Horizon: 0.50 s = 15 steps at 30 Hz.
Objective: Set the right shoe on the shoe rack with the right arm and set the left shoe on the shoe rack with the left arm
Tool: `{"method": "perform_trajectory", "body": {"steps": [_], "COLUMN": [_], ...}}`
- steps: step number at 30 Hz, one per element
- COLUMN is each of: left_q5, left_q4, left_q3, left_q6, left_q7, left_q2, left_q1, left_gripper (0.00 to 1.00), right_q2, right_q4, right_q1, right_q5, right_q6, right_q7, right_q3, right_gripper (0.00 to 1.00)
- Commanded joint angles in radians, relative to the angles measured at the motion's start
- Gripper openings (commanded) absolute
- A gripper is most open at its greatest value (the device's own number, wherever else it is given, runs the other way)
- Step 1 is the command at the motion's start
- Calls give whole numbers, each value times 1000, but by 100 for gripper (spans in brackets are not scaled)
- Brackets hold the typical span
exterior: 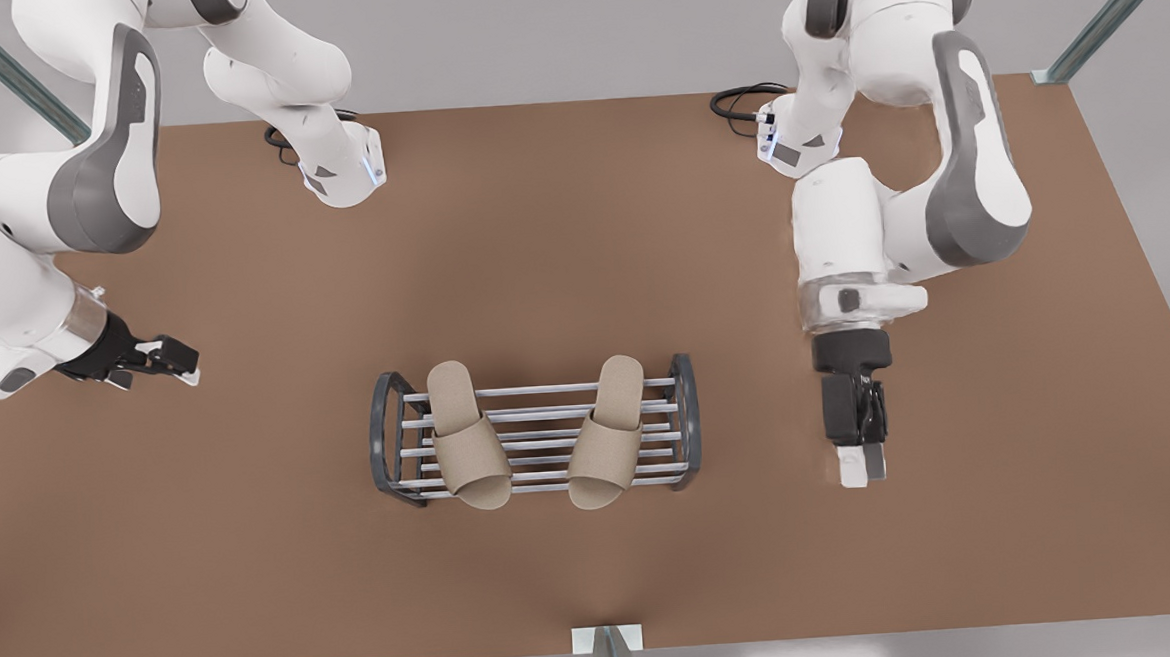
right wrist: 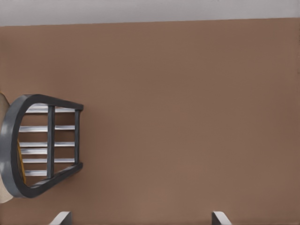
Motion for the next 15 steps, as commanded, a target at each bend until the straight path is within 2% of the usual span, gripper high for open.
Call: {"method": "perform_trajectory", "body": {"steps": [1, 2, 3, 5, 6, 7, 8, 15], "left_q5": [-798, -933, -984, -980, -946, -774, -676, -673], "left_q4": [35, 35, 37, 37, 41, 40, 38, 26], "left_q3": [-39, 21, 53, 46, -58, -365, -516, -522], "left_q6": [-905, -1074, -1175, -1301, -1330, -1338, -1384, -1422], "left_q7": [2121, 2215, 2207, 2177, 2155, 2155, 2157, 2155], "left_q2": [-18, -29, -30, -81, -111, -156, -168, -159], "left_q1": [70, 76, 75, 78, 160, 373, 469, 472], "left_gripper": [100, 100, 100, 100, 100, 100, 100, 100], "right_q2": [0, 0, 0, 0, 0, 0, 0, 0], "right_q4": [1, 1, 1, 1, 1, 1, 1, 1], "right_q1": [1, 2, 2, -1, 1, 1, 2, 2], "right_q5": [1, -1, 1, 1, 1, -1, -1, -1], "right_q6": [4, 4, 4, 2, 2, 2, 4, 4], "right_q7": [118, 118, 118, 118, 118, 118, 118, 118], "right_q3": [0, 0, 0, 0, 0, 0, 0, 0], "right_gripper": [100, 100, 100, 100, 100, 100, 100, 100]}}
